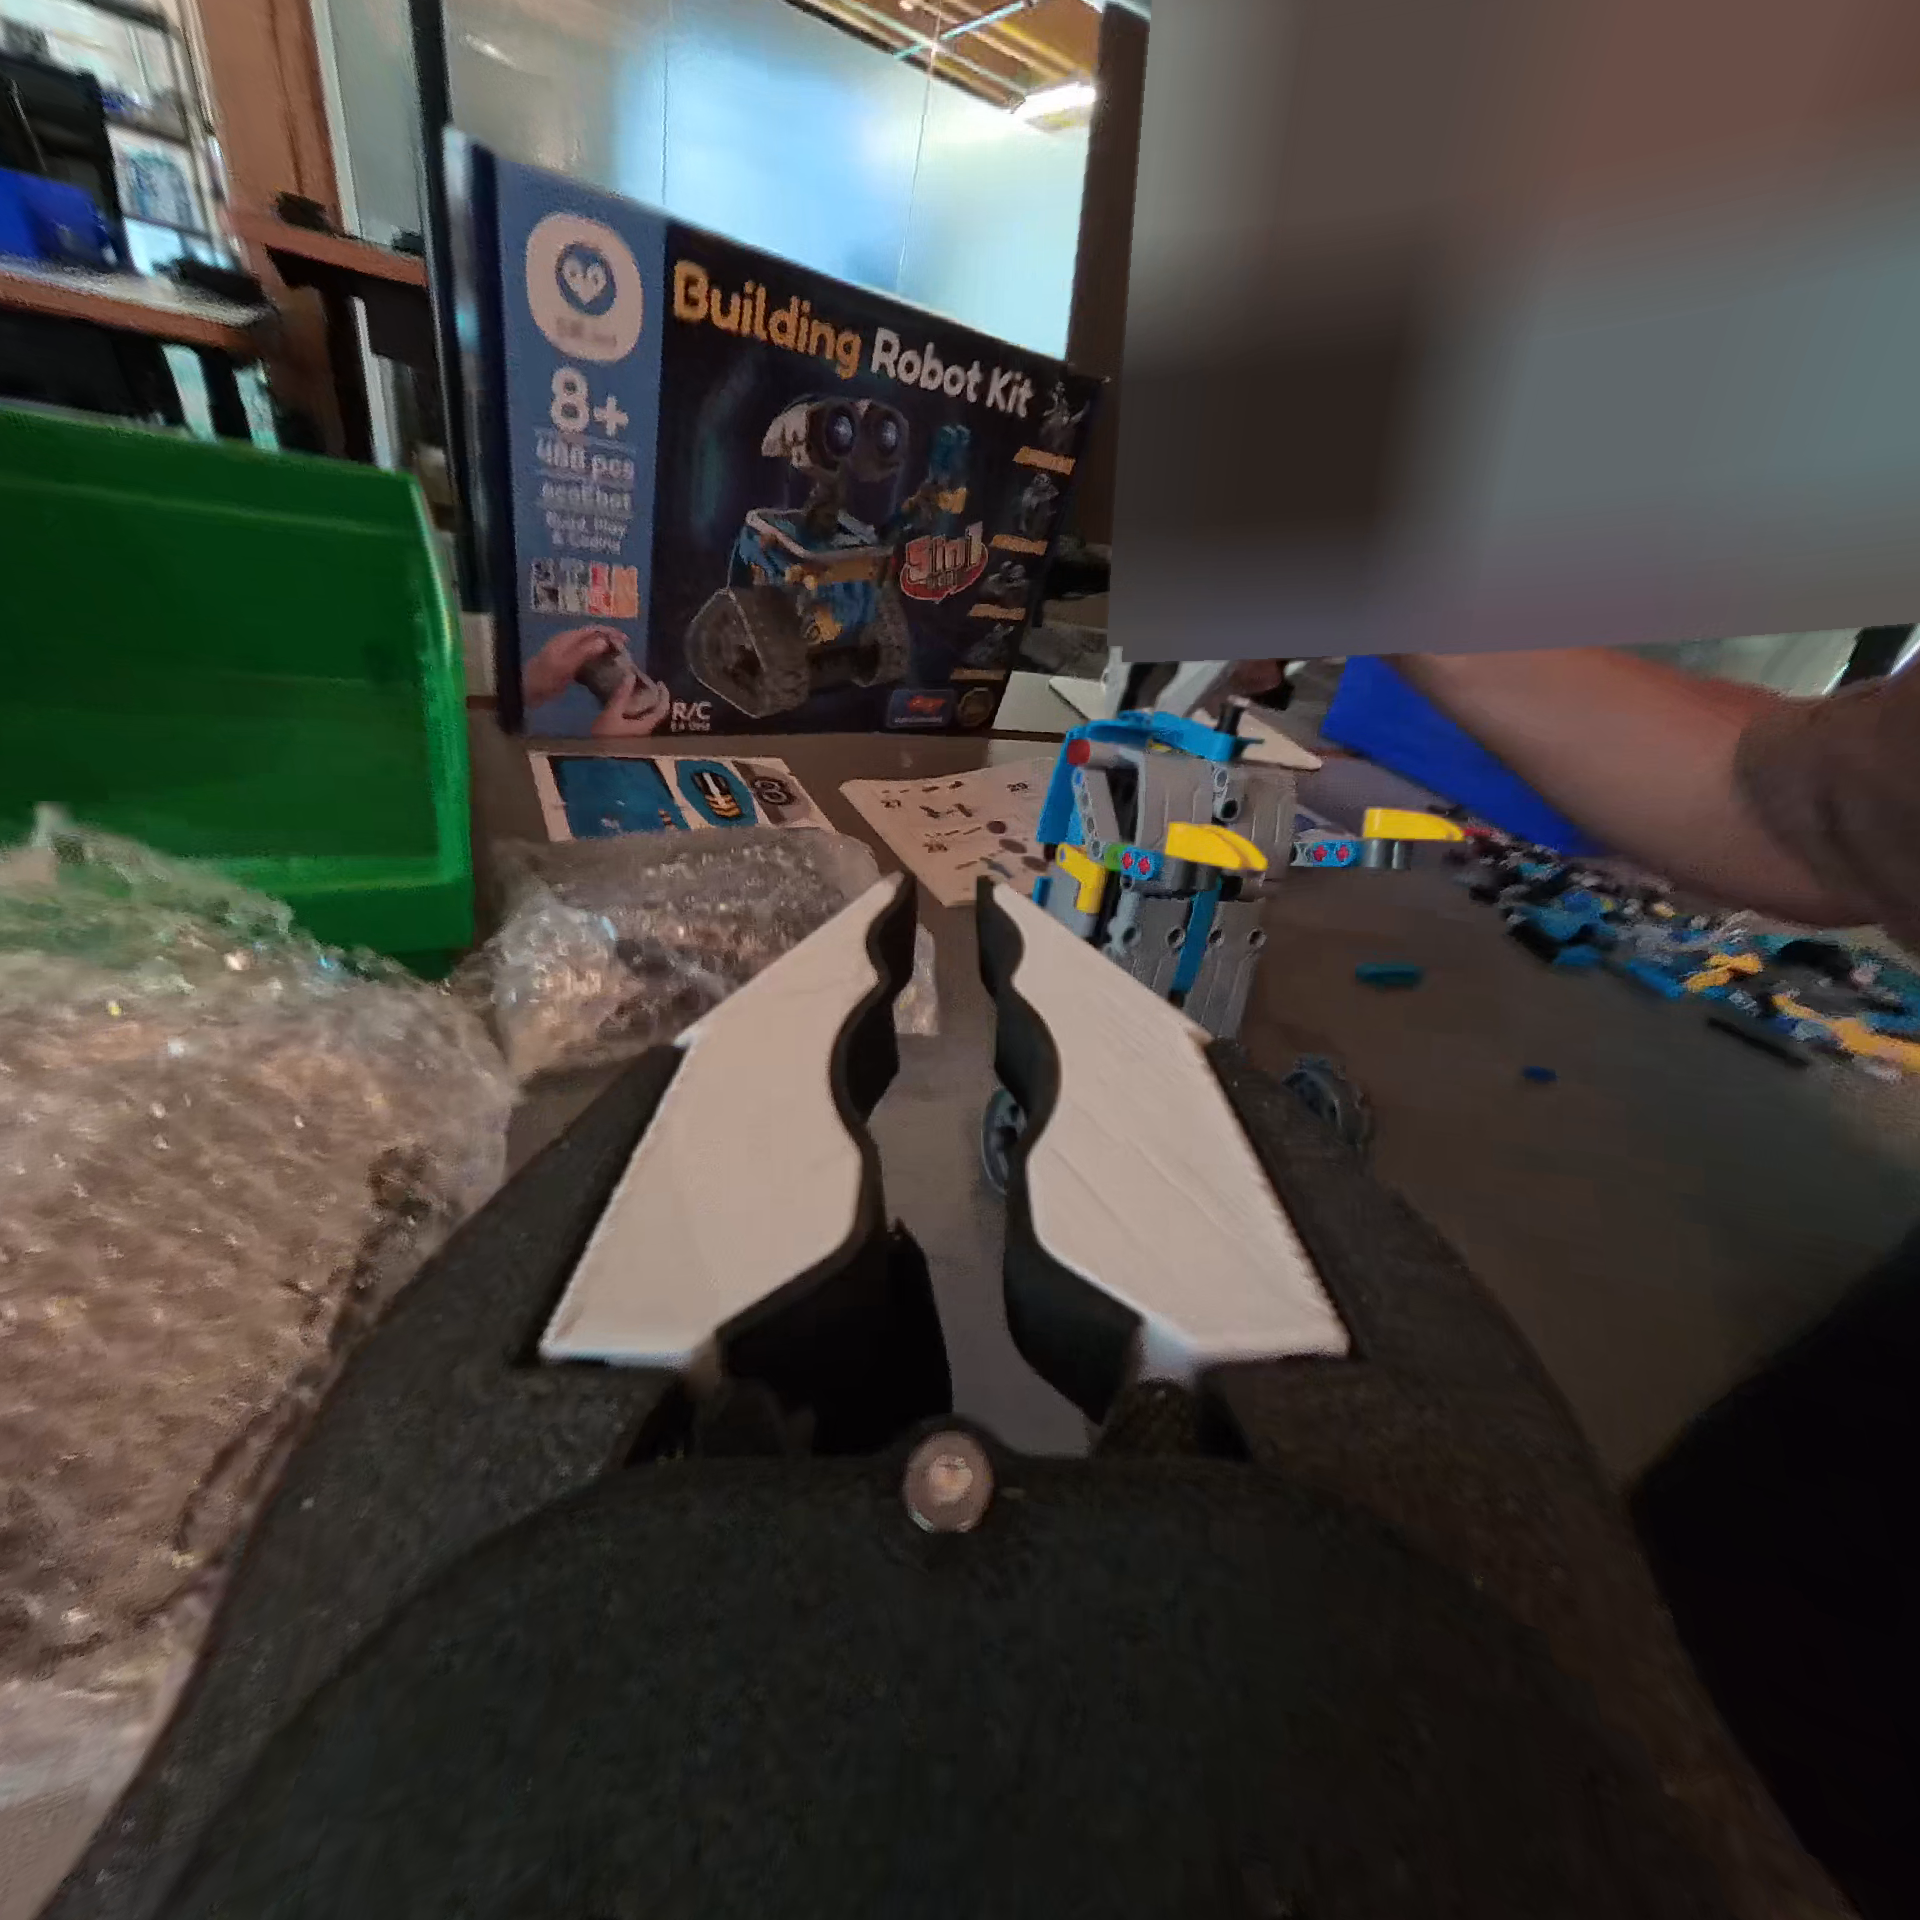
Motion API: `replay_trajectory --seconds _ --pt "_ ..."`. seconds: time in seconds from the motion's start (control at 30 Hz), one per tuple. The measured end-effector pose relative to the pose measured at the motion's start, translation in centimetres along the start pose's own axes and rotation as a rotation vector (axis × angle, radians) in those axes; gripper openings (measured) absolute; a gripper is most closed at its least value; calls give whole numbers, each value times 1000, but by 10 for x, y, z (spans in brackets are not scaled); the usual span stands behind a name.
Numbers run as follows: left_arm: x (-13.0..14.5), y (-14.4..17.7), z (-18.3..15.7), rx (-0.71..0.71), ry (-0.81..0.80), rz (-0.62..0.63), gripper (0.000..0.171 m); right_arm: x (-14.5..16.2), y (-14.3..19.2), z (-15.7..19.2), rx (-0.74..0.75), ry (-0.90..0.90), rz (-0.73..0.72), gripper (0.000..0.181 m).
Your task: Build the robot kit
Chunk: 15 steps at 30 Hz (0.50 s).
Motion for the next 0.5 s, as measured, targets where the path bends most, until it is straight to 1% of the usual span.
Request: replay_trajectory --seconds 0.07,0.1,0.17,0.23,0.4,0.5 --pt "5 4 2 13 59 3 12 0 -4 -17 -3 -2 -4 16" --pt "5 8 1 15 61 -2 12 0 -6 -23 -1 2 -7 16" --pt "4 15 0 -10 22 -25 12 2 -10 -34 -5 -2 -10 16" --pt "6 15 -3 -6 -2 -6 12 5 -16 -41 -5 -9 3 16" --pt "14 7 -9 23 -32 61 12 16 -24 -52 15 -12 60 16" --pt "15 6 -7 33 4 68 12 16 -20 -55 24 -21 37 16"
Point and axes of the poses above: each gripper's, where its closed fingertips meet, y back along the fingers, x out of its underside, z = x × y across the jaws, the point moved 4 cm from there along y, back along the fingers, and after that the axes turned 8 degrees about -x, right-handed, at the moved point
